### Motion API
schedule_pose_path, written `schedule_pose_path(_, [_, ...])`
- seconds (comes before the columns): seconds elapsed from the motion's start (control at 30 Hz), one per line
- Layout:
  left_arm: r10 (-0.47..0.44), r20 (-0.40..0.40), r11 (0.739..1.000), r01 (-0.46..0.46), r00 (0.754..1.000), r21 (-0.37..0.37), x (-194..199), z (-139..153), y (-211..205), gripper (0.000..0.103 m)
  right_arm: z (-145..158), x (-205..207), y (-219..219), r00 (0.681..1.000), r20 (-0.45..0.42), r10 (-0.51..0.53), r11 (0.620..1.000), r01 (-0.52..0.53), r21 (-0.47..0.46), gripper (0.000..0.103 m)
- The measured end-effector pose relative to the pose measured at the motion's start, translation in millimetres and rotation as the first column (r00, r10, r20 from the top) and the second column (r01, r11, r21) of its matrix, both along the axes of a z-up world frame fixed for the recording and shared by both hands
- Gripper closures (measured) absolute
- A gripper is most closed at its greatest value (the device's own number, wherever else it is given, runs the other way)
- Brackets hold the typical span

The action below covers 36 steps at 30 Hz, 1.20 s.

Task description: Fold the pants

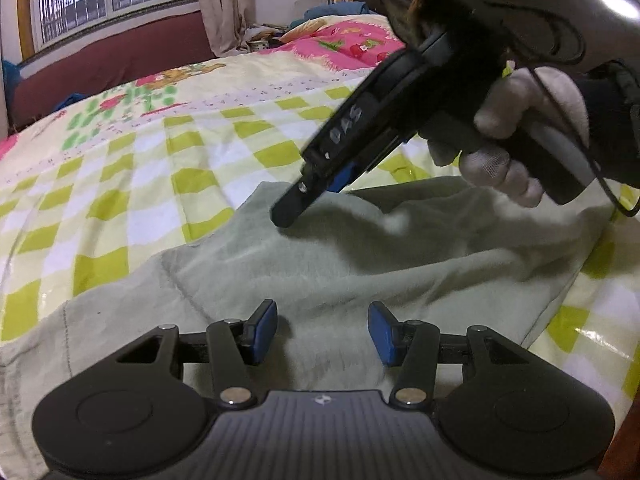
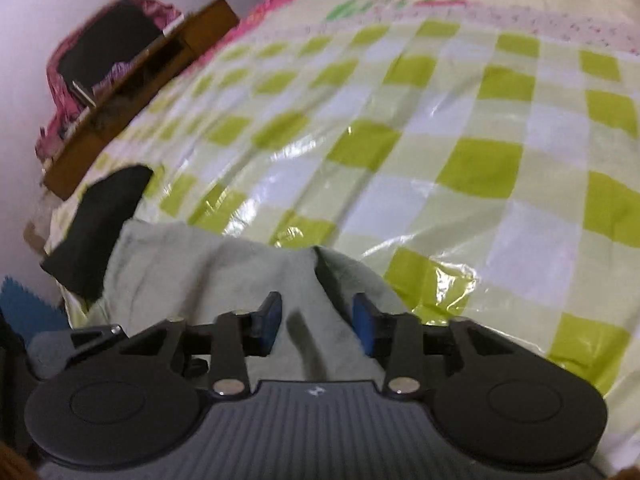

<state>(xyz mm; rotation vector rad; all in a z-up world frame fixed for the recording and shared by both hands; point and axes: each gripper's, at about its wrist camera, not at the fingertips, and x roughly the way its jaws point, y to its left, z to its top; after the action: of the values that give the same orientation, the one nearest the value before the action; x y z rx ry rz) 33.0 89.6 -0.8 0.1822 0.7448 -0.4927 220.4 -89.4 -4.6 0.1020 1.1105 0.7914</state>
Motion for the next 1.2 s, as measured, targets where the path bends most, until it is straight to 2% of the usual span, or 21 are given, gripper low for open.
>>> schedule_pose_path(0.1, [0.004, -0.011, 1.000, -0.004, 1.000, -0.018, 2, -2, 2, 0.039, -2, 12, 2, 0.999, -0.008, -0.053, 0.998, 0.053, 0.013, 0.101])
schedule_pose_path(0.2, [0.025, -0.053, 1.000, -0.025, 0.998, -0.004, 8, -9, 2, 0.039, -5, 26, -6, 0.989, -0.041, -0.143, 0.986, 0.146, 0.076, 0.100])
schedule_pose_path(0.3, [0.026, -0.061, 0.999, -0.024, 0.998, 0.025, 8, -12, -2, 0.039, -10, 28, -10, 0.980, -0.056, -0.191, 0.981, 0.193, 0.028, 0.094])
schedule_pose_path(0.47, [0.014, -0.035, 0.997, -0.012, 0.999, 0.072, 2, -12, -11, 0.038, 31, -30, -73, 0.954, 0.078, -0.289, 0.956, 0.283, 0.080, 0.093])
schedule_pose_path(0.53, [0.006, -0.019, 0.996, -0.005, 1.000, 0.087, 0, -10, -15, 0.038, 34, -60, -101, 0.949, 0.068, -0.308, 0.950, 0.303, 0.078, 0.093])
schedule_pose_path(0.63, [-0.030, -0.008, 0.995, 0.030, 1.000, 0.099, -8, -5, -26, 0.038, 20, -97, -146, 0.927, 0.031, -0.373, 0.928, 0.372, 0.016, 0.093])
schedule_pose_path(0.7, [-0.059, -0.024, 0.993, 0.061, 0.998, 0.099, -12, -4, -36, 0.038, 3, -107, -178, 0.876, 0.027, -0.481, 0.873, 0.481, -0.081, 0.093])
schedule_pose_path(0.73, [-0.079, -0.038, 0.991, 0.083, 0.996, 0.109, -14, -6, -42, 0.038, -4, -109, -197, 0.833, 0.048, -0.550, 0.825, 0.552, -0.124, 0.093])
schedule_pose_path(0.8, [-0.108, -0.051, 0.980, 0.115, 0.993, 0.162, -19, -13, -54, 0.038, -5, -113, -229, 0.750, 0.062, -0.659, 0.743, 0.661, -0.101, 0.094])
schedule_pose_path(0.83, [-0.116, -0.045, 0.973, 0.122, 0.992, 0.194, -22, -14, -58, 0.038, -1, -117, -238, 0.721, 0.068, -0.690, 0.716, 0.693, -0.084, 0.093])
schedule_pose_path(0.87, [-0.118, -0.046, 0.971, 0.124, 0.992, 0.204, -24, -13, -60, 0.038, 6, -121, -241, 0.721, 0.083, -0.688, 0.720, 0.692, -0.054, 0.093])
schedule_pose_path(0.93, [-0.126, -0.067, 0.976, 0.136, 0.990, 0.170, -26, -5, -62, 0.038, 17, -128, -230, 0.774, 0.104, -0.624, 0.779, 0.627, 0.009, 0.093])
schedule_pose_path(0.97, [-0.138, -0.068, 0.978, 0.147, 0.988, 0.151, -28, -1, -64, 0.038, 20, -128, -219, 0.810, 0.098, -0.578, 0.816, 0.577, 0.033, 0.092])
schedule_pose_path(1.03, [-0.164, -0.057, 0.975, 0.171, 0.985, 0.145, -32, 3, -71, 0.038, 16, -121, -193, 0.870, 0.078, -0.486, 0.874, 0.483, 0.056, 0.092])
schedule_pose_path(1.07, [-0.180, -0.055, 0.972, 0.186, 0.982, 0.143, -33, 4, -77, 0.038, 10, -115, -181, 0.889, 0.069, -0.452, 0.892, 0.449, 0.052, 0.090])
schedule_pose_path(1.13, [-0.201, -0.068, 0.968, 0.208, 0.977, 0.139, -33, 2, -87, 0.038, -10, -96, -161, 0.905, 0.024, -0.424, 0.906, 0.424, 0.002, 0.090])
schedule_pose_path(1.17, [-0.212, -0.077, 0.964, 0.221, 0.974, 0.145, -32, -1, -91, 0.038, -18, -84, -159, 0.896, 0.022, -0.444, 0.895, 0.445, -0.036, 0.099])
schedule_pose_path(1.2, [-0.220, -0.089, 0.960, 0.231, 0.972, 0.155, -32, -5, -95, 0.038, -23, -73, -162, 0.882, 0.034, -0.470, 0.881, 0.472, -0.046, 0.103])
